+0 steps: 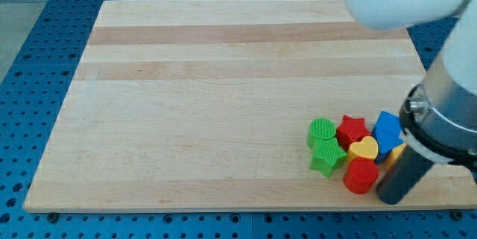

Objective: Move the red circle to the bottom side of the green star

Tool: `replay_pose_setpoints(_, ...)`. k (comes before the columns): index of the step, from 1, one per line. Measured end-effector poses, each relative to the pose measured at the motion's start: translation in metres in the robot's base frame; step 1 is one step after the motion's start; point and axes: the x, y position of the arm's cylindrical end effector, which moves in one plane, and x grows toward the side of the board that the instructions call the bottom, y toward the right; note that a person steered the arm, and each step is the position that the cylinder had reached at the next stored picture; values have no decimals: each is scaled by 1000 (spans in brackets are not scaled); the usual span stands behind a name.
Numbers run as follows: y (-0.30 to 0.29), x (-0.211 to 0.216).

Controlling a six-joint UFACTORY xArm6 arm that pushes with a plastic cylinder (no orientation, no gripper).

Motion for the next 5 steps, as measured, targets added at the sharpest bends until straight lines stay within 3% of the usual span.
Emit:
replay_pose_setpoints(3,-78,-18)
replay_pose_setpoints(5,-133,-57)
